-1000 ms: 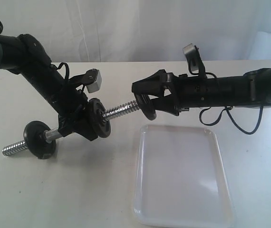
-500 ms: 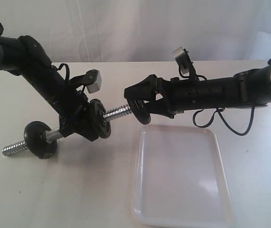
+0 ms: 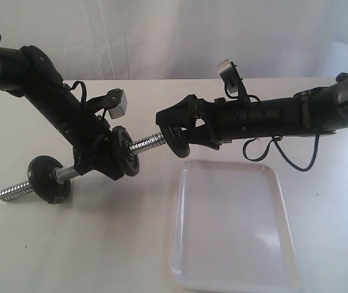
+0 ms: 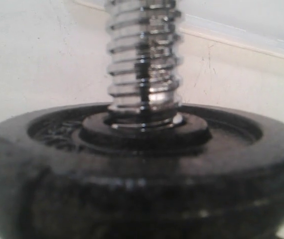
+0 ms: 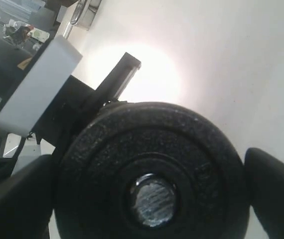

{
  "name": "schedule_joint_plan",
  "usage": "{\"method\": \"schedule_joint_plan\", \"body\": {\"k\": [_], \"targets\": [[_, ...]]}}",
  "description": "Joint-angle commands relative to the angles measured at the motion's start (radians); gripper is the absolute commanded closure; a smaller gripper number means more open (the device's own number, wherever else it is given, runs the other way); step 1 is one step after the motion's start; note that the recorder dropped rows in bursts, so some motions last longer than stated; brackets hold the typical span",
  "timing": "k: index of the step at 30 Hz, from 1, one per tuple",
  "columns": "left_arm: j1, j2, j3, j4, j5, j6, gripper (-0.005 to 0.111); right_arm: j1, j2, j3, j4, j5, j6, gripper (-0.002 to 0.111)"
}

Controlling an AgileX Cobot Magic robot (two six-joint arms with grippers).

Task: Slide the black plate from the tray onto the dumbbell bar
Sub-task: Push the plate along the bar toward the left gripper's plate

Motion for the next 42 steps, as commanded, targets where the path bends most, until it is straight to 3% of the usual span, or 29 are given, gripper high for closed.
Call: {"method": "schedule_joint_plan", "body": {"k": [1,33,36,42], "targets": [[-0.013,-0.064,-0.012,-0.232,0.069,0.057,0.107,0.007,-0.017,-0.016,0.058,0.158,0.025,0.108],[-0.013,-0.064,-0.012,-0.236,0.051,0.081,0.107,0.042,0.052,-0.056,0.058,0.127,0.010,0.107],[-0.013,-0.064,-0.012,-0.236,0.051,0.081,0.107,0.042,0.052,-0.056,0.058,0.136,0.031,0.098],[-0.013,-0.064,-0.012,-0.236,0.051,0.081,0.107,0.042,0.052,-0.056,0.058,0.122,0.051,0.064]]}}
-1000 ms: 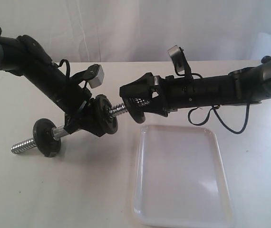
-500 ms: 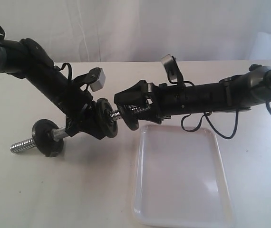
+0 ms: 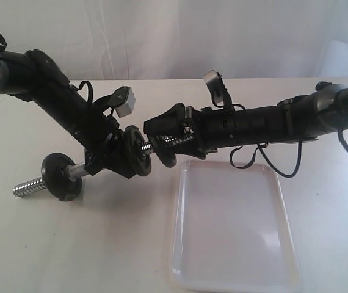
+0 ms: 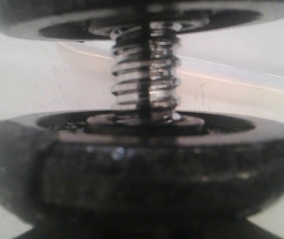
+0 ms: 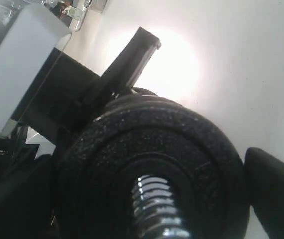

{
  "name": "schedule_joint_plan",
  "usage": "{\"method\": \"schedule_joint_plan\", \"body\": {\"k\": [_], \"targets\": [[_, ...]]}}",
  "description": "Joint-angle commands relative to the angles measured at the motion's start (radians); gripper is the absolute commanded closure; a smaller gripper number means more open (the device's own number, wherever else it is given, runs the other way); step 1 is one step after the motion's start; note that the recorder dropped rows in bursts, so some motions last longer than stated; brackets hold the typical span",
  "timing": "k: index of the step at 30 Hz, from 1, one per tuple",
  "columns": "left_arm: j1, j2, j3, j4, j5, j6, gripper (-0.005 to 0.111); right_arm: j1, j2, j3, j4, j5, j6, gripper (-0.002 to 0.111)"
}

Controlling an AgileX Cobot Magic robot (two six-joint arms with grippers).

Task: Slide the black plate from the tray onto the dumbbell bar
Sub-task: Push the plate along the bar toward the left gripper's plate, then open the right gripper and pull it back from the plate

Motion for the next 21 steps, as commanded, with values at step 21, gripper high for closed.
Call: {"method": "schedule_joint_plan", "body": {"k": [21], "targets": [[-0.003,-0.080,-0.013,-0.130,0.058,0.002,0.107,0.004,-0.021,-0.068,0.057,0.052,0.154,0.022]]}}
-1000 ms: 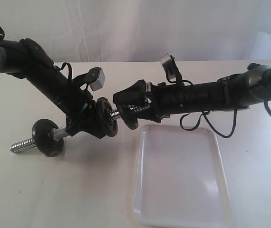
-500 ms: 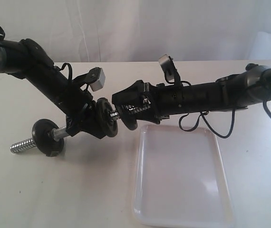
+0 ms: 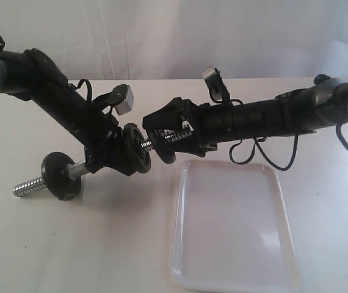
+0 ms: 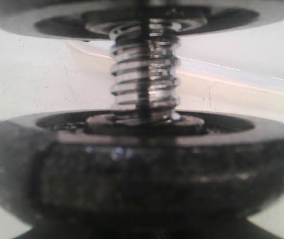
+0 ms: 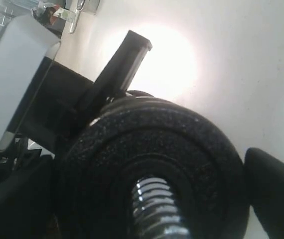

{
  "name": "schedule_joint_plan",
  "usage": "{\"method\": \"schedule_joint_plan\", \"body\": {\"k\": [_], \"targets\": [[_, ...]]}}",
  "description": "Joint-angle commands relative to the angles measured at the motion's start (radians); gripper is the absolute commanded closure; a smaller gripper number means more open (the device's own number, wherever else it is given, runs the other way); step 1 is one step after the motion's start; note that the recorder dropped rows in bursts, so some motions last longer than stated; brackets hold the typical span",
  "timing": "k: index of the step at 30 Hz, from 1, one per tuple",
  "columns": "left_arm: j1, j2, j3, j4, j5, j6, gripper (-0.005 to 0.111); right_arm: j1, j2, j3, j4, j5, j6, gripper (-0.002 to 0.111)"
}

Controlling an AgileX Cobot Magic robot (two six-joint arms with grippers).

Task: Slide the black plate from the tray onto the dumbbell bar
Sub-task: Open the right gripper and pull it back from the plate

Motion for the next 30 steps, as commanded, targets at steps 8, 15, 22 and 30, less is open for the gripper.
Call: {"method": "schedule_joint_plan", "body": {"k": [8,15,22,30], "targets": [[-0.003,-0.080,-0.013,-0.124,0.069,0.006,0.107,0.004,-0.023,-0.020,0.098,0.056,0.043,0.022],[-0.003,-0.080,-0.013,-0.124,0.069,0.006,0.107,0.004,-0.023,-0.020,0.098,0.018,0.043,0.008],[-0.003,-0.080,-0.013,-0.124,0.069,0.006,0.107,0.004,-0.023,-0.020,0.083,0.009,0.049,0.005],[-0.003,-0.080,-0.013,-0.100,0.071,0.006,0.107,0.000,-0.023,-0.020,0.054,-0.009,0.049,0.005]]}}
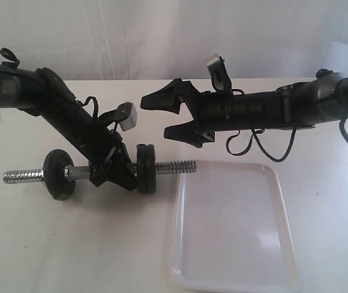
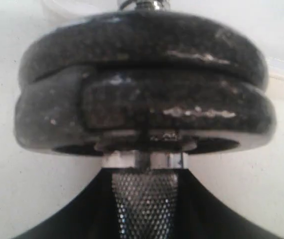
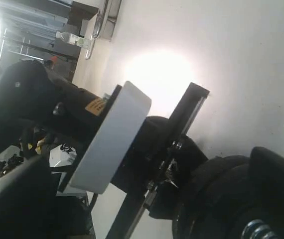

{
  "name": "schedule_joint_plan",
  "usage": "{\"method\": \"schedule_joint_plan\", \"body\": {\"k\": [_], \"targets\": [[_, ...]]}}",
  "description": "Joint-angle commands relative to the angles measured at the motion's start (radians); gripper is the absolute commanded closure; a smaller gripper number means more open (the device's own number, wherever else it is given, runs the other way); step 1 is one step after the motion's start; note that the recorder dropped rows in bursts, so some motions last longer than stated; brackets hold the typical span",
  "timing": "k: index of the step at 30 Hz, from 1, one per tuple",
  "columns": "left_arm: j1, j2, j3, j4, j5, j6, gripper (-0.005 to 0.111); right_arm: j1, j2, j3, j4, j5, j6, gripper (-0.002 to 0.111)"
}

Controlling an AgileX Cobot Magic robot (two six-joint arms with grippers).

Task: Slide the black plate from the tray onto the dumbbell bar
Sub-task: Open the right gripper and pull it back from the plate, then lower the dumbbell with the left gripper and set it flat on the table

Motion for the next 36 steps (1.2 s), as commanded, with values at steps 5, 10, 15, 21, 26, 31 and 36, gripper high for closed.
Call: {"method": "schedule_joint_plan", "body": {"k": [5,10,15,21,26,31,36], "targets": [[-0.001,-0.163,-0.013,-0.076,0.077,-0.006,0.107,0.000,-0.009,-0.006,-0.064,-0.037,-0.001,0.005],[-0.001,-0.163,-0.013,-0.039,0.084,-0.009,0.107,-0.002,-0.009,-0.006,-0.180,-0.088,0.009,0.005],[-0.004,-0.158,-0.013,0.020,0.084,-0.051,0.107,-0.038,-0.030,-0.006,-0.253,-0.112,0.025,0.005],[-0.004,-0.121,-0.013,0.028,0.072,-0.078,0.085,-0.082,-0.051,-0.006,-0.330,-0.114,0.068,0.005],[-0.004,-0.097,-0.011,0.022,0.071,-0.082,0.054,-0.085,-0.052,-0.006,-0.358,-0.120,0.068,0.005],[-0.004,-0.097,-0.011,0.018,0.068,-0.119,0.033,-0.086,-0.052,-0.006,-0.358,-0.138,0.075,0.005],[-0.004,-0.097,-0.011,0.048,0.047,-0.131,0.033,-0.086,-0.052,-0.006,-0.361,-0.140,0.070,0.005]]}}
